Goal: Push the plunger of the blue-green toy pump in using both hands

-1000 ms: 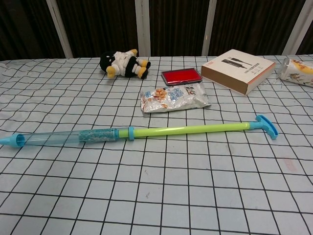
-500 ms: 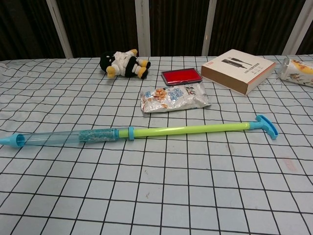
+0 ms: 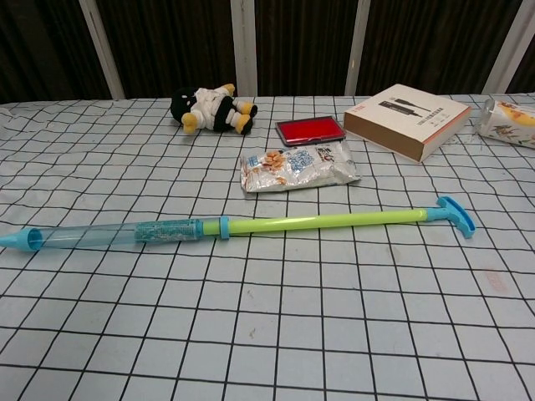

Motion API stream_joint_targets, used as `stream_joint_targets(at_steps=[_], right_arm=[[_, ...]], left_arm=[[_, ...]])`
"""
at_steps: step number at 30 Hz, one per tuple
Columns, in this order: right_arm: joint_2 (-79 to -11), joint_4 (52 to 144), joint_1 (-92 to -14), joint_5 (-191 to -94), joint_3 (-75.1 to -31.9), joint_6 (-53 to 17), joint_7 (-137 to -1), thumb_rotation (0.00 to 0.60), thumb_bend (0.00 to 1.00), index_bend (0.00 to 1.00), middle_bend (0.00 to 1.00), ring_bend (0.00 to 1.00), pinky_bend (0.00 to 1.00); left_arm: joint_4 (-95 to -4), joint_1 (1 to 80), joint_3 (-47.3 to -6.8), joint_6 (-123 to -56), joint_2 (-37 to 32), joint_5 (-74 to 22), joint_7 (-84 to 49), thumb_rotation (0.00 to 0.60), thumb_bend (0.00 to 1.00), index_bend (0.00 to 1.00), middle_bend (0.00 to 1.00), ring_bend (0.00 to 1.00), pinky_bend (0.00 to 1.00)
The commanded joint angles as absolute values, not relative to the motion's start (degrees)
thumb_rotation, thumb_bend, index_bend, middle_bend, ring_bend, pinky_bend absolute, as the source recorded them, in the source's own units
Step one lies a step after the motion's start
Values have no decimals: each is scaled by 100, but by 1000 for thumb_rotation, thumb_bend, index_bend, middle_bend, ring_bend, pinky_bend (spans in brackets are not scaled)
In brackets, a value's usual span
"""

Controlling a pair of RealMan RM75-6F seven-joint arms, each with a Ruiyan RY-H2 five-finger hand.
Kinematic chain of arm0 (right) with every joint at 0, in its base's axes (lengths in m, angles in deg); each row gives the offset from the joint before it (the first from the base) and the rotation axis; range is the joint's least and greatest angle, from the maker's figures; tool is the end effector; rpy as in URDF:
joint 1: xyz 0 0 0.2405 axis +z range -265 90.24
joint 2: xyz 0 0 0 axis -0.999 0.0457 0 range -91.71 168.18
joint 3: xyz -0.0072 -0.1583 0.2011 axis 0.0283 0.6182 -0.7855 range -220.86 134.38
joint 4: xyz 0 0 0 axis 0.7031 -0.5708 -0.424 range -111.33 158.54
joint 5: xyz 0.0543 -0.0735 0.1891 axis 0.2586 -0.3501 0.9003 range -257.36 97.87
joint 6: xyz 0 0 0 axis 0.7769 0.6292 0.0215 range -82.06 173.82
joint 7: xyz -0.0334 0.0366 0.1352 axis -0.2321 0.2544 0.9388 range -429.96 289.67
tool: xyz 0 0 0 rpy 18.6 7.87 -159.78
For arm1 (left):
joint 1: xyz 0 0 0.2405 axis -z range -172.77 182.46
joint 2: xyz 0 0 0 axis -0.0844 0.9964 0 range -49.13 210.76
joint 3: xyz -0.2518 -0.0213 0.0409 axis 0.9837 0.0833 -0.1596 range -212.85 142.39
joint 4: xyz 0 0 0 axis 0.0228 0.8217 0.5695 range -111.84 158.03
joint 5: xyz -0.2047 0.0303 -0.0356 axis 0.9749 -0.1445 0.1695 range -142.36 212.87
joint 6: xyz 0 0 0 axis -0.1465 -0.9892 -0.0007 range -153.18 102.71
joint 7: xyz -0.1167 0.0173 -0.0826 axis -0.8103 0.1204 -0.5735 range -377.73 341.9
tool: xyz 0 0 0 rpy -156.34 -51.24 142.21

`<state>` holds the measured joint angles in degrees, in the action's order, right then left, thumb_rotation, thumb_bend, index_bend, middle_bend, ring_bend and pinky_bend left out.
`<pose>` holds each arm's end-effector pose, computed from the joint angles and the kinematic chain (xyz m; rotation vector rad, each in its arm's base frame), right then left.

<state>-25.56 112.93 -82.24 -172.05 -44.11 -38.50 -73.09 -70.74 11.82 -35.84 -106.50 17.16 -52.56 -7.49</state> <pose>-0.3106 -0.1751 0.1530 1.5396 -0.8017 0.8511 -0.3045 0.1781 0.1407 -1.5620 -0.8219 -0.7489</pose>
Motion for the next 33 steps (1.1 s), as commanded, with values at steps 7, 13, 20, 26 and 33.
stream_joint_targets(at_steps=[7, 13, 20, 26, 33], right_arm=[[-2818, 11545, -7567, -16851, -4773, -2990, -7518, 600, 306, 163, 0, 0, 0], [-3353, 11544, -6966, -16286, -5130, -2213, -8055, 600, 306, 230, 0, 0, 0], [-4115, 11201, -6414, -15740, -5385, -1683, -8745, 600, 306, 342, 35, 0, 0], [-4560, 10911, -6149, -15457, -5482, -1497, -9032, 600, 307, 400, 68, 0, 0], [-4925, 10617, -5936, -15215, -5520, -1383, -9297, 600, 298, 429, 73, 0, 0]], left_arm=[[-7064, 1228, -3561, -10540, 1665, -5167, -719, 600, 18, 0, 0, 0, 0], [-7068, 1248, -3532, -10501, 1641, -5094, -685, 600, 24, 0, 0, 0, 0], [-7062, 1242, -3512, -10469, 1639, -4987, -696, 600, 24, 0, 0, 0, 0], [-7078, 1228, -3506, -10496, 1648, -4963, -660, 600, 24, 0, 0, 0, 0], [-7092, 1231, -3506, -10473, 1658, -4935, -680, 600, 23, 0, 0, 0, 0]])
